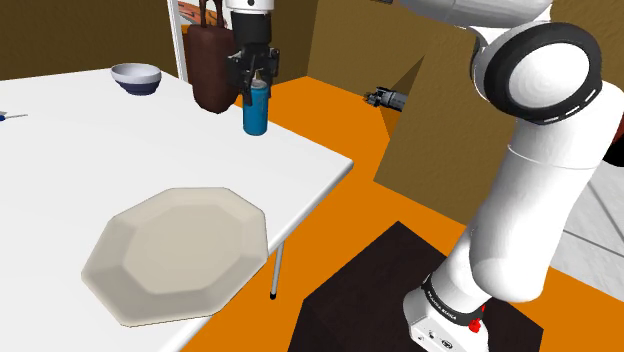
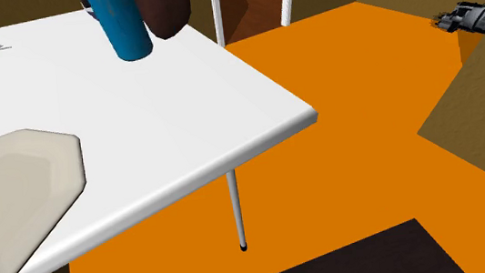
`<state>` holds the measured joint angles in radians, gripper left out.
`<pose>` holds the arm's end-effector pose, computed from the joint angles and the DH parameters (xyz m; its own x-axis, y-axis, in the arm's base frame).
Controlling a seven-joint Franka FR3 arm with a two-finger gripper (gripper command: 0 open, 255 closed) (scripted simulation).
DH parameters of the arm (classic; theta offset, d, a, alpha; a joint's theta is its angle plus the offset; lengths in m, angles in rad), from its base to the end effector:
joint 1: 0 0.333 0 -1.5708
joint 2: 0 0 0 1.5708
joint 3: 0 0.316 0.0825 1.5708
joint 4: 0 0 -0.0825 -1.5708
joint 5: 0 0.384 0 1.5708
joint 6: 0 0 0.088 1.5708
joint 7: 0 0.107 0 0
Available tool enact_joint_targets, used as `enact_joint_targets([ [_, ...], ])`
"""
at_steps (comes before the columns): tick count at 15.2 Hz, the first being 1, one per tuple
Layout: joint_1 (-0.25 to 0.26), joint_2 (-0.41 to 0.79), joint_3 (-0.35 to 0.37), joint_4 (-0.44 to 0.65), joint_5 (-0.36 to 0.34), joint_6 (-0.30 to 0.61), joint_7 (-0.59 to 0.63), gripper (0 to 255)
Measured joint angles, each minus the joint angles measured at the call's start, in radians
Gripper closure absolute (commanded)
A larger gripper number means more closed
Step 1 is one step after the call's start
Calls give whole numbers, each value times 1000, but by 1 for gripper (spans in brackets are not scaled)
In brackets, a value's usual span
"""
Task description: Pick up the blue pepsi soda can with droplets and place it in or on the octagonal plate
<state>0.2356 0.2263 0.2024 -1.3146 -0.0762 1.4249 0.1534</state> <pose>0.5594 0.2352 0.6023 0.9577 0.2678 -0.1052 0.2739 -0.9606 0.0477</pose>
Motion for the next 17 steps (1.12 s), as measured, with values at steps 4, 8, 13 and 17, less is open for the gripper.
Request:
enact_joint_targets([
  [4, 48, -23, 32, -23, 8, -4, 81, 255],
  [8, 107, -33, 72, -34, 13, -5, 180, 255],
  [13, 176, -25, 116, -13, 15, -22, 292, 255],
  [17, 234, -7, 150, 16, 13, -35, 382, 255],
])
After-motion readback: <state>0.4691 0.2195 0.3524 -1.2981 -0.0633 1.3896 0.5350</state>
